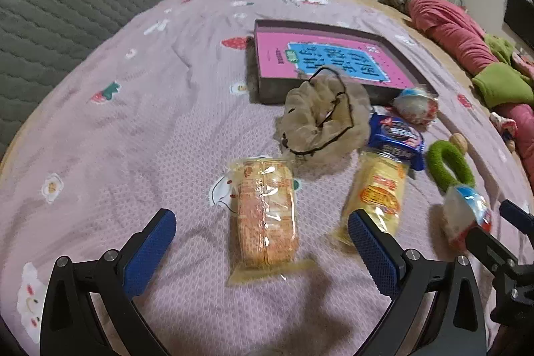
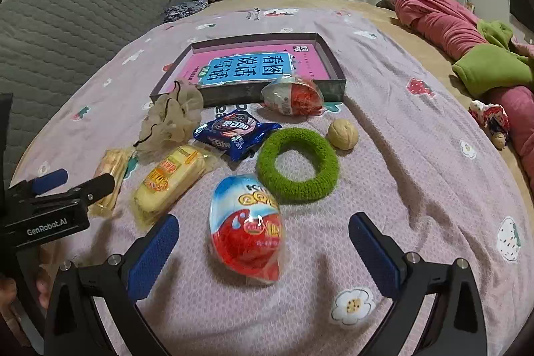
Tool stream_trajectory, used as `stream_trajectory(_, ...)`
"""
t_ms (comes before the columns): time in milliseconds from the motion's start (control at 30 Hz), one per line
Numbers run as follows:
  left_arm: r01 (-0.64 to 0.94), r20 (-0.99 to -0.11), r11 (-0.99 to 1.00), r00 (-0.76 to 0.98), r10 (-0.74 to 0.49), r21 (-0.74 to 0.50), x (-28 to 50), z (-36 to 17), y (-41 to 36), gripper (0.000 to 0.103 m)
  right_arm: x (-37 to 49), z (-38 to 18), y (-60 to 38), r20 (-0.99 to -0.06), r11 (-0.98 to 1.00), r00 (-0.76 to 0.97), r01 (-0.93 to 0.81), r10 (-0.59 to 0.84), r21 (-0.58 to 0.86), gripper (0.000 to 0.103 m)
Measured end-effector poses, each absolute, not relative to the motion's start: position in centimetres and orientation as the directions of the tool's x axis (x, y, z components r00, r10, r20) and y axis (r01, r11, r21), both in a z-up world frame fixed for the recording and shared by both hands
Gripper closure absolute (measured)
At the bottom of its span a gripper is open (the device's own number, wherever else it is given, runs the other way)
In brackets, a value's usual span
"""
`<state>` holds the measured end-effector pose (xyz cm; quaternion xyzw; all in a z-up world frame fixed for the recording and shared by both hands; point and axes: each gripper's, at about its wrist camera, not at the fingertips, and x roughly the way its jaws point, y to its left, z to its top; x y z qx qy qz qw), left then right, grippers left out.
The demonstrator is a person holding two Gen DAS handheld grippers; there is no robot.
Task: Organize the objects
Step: 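Move both tools toward the snacks, left toward the bread roll, right toward the Kinder egg, then close the left gripper on the bread roll while the right gripper closes on the Kinder egg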
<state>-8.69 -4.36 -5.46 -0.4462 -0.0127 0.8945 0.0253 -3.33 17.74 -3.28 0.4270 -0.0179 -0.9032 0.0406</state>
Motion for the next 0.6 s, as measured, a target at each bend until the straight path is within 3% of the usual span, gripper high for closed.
stream_trajectory(133, -0.033, -0.811, -0.997, -0.581, 0.076, -0.070, -9.8, -6.5, -4.6, 0.001, -4.0, -3.9, 17.2, -0.779, -0.997, -0.622, 0.060, -0.082, 0.057, 0.002)
stream_trajectory(267, -0.039, -0.819, -0.994, -0.564, 0.106, -0.102, -10.4, -7.1, -4.7, 0.004, -4.4, -4.6, 16.7, -0.787, -0.999, -0.615, 0.051, -0.046, 0.019, 0.013)
stream_trajectory(467, -0.041, -0.825, -0.994, -0.555, 0.103, -0.096, -11.1, -7.5, -4.4, 0.016, -4.6, -5.1, 16.6, -0.785, -0.999, -0.619, 0.053, -0.038, 0.006, 0.023)
stream_trajectory(533, -0.038, -0.830, -0.995, -0.549, 0.095, -0.088, -11.3, -7.7, -4.2, 0.038, -4.6, -5.2, 16.5, -0.787, -0.998, -0.616, 0.055, -0.037, 0.003, 0.027)
stream_trajectory(600, -0.043, -0.838, -0.995, -0.536, 0.097, -0.088, -11.4, -8.0, -4.1, 0.047, -4.7, -5.4, 16.4, -0.791, -0.998, -0.612, 0.056, -0.025, -0.011, 0.029)
